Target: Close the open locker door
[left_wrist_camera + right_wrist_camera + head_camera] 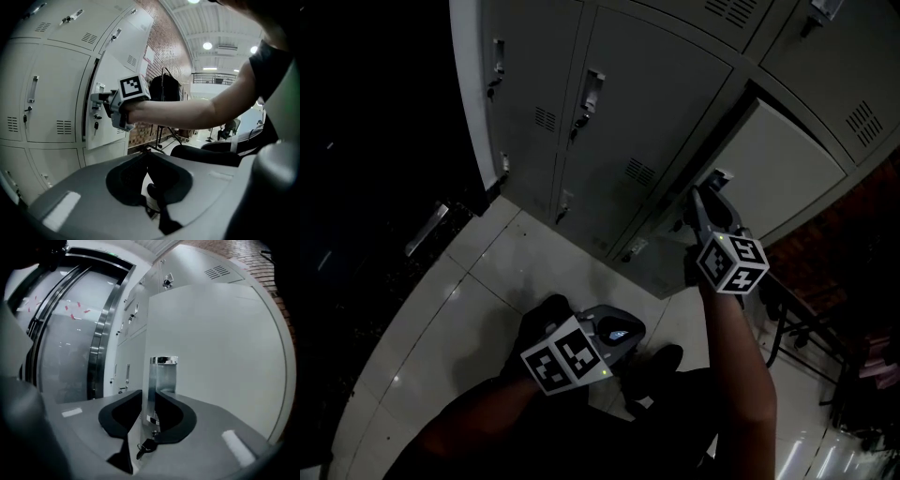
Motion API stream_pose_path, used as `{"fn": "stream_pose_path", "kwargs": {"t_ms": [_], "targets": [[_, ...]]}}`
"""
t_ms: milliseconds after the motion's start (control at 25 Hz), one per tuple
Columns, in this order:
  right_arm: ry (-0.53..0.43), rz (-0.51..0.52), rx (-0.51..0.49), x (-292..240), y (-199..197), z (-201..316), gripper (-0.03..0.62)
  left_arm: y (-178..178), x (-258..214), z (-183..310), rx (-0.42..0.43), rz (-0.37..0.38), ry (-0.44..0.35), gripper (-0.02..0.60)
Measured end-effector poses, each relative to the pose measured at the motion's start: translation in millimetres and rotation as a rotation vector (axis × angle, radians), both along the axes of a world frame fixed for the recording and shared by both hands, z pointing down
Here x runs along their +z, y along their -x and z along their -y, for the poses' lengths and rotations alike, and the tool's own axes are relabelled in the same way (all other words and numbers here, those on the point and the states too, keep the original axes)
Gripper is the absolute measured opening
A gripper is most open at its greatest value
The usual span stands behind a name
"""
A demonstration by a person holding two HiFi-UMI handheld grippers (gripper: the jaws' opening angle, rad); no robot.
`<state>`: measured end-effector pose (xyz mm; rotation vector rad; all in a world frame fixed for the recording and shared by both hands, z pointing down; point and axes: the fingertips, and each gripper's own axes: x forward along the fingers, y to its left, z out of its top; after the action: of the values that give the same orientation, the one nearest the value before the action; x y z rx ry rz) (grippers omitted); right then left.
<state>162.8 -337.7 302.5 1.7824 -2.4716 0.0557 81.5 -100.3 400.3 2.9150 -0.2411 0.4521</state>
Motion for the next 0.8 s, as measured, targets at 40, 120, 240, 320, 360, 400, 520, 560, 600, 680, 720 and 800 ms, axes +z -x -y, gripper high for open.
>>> {"fn": "stream_pose_path", "kwargs": {"t_ms": [40,120,240,320,360,400,520,560,600,680,720,800], "targets": [[0.002,-0.009,0.018,0,-2,10,0.089,2,-1,1,-0.003,-0.005,0.002,0.012],[0.004,-0.02,0.054,-1,-6,28,0.089,5,-2,2,-0.009,-0.013,0.006,0.012],[-0.006,-0.034,0.102,-1,-12,49,0.089,10,-3,3,-0.018,-0.015,0.003,0.012],[-0.014,-0.032,0.132,-1,-16,58,0.089,12,-3,3,-0.022,-0.018,0.004,0.012],[-0.017,-0.028,0.146,-1,-18,62,0.089,12,-4,3,-0.024,-0.022,0.007,0.012],[-0.019,-0.026,0.159,-1,-20,65,0.091,13,-5,3,-0.025,-0.026,0.008,0.012],[-0.023,-0.017,0.178,-2,-22,72,0.098,14,-6,4,-0.026,-0.033,0.008,0.012],[-0.023,-0.013,0.179,-1,-22,74,0.105,15,-6,4,-0.027,-0.033,0.008,0.012],[-0.025,-0.013,0.179,-1,-22,76,0.11,15,-5,4,-0.027,-0.034,0.008,0.012],[-0.029,-0.009,0.177,-1,-24,78,0.119,16,-5,4,-0.028,-0.034,0.008,0.012],[-0.031,-0.005,0.173,-1,-24,78,0.115,16,-4,5,-0.029,-0.032,0.007,0.012],[-0.029,0.001,0.161,-2,-23,76,0.118,17,-4,5,-0.03,-0.026,0.004,0.012]]}}
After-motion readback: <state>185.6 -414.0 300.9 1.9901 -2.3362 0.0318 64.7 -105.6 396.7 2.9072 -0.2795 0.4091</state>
